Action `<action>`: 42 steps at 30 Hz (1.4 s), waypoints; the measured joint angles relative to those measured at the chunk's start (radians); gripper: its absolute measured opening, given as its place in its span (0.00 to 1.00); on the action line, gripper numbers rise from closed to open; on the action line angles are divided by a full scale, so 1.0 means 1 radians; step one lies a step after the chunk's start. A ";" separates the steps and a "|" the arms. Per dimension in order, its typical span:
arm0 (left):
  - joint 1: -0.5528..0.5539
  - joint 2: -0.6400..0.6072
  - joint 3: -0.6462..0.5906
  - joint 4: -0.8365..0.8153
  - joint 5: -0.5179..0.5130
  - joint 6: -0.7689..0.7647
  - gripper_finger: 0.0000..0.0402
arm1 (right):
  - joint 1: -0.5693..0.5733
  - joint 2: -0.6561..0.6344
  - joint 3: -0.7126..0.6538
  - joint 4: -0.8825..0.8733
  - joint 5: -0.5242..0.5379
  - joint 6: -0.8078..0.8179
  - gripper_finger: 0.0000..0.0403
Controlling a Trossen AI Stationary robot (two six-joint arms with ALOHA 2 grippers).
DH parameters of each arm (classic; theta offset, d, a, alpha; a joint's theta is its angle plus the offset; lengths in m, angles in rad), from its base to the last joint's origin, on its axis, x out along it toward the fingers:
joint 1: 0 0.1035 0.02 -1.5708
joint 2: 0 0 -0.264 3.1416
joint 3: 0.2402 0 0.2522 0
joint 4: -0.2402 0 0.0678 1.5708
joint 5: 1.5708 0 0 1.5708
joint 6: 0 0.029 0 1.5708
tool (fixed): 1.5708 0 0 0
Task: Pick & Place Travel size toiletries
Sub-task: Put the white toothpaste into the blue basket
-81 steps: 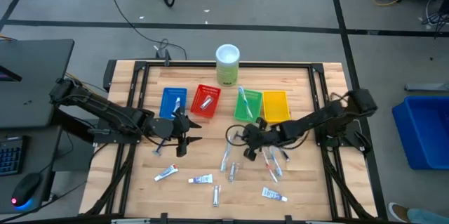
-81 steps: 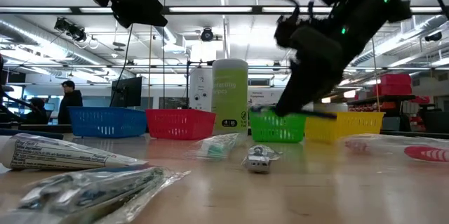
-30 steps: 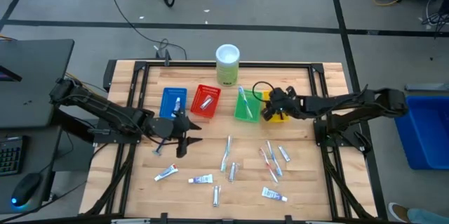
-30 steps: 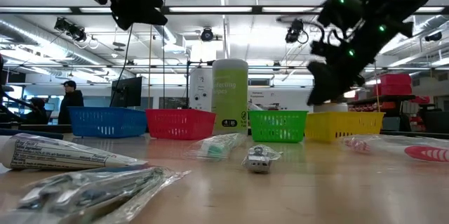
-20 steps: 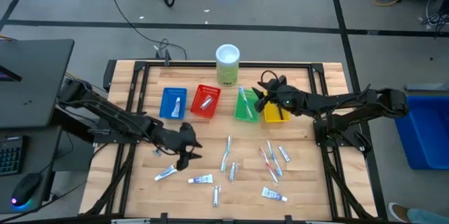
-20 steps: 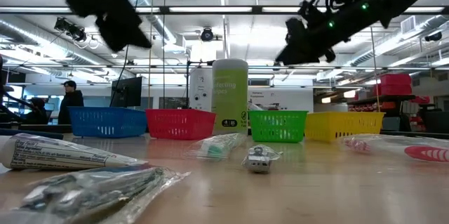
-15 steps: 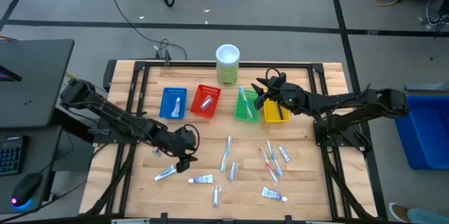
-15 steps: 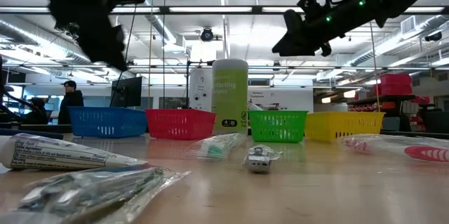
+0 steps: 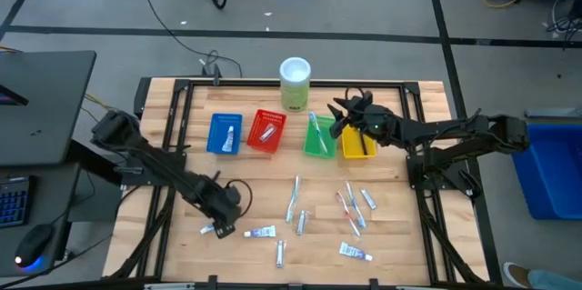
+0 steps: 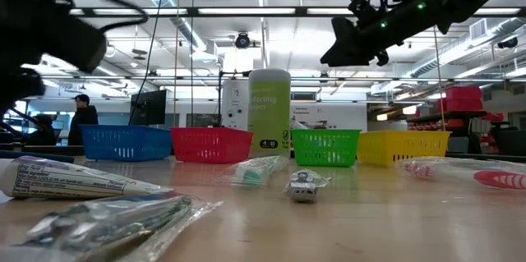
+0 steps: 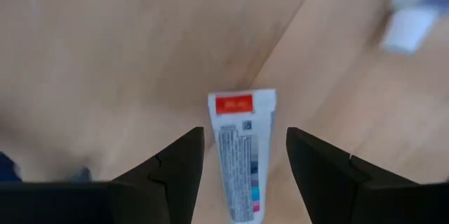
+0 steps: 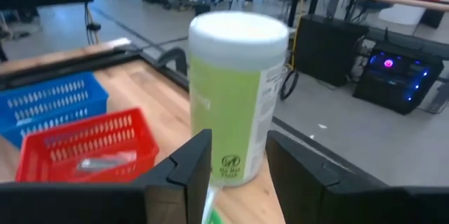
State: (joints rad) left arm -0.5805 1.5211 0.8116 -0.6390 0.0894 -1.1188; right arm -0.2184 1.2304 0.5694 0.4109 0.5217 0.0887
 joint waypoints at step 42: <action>0.167 0.085 0.272 -0.262 -0.208 0.256 0.22 | -0.039 0.000 0.000 0.050 -0.011 0.000 0.36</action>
State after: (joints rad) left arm -0.4130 1.6062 1.0838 -0.9011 -0.1186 -0.8631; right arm -0.2569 1.2308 0.5694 0.4606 0.5110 0.0887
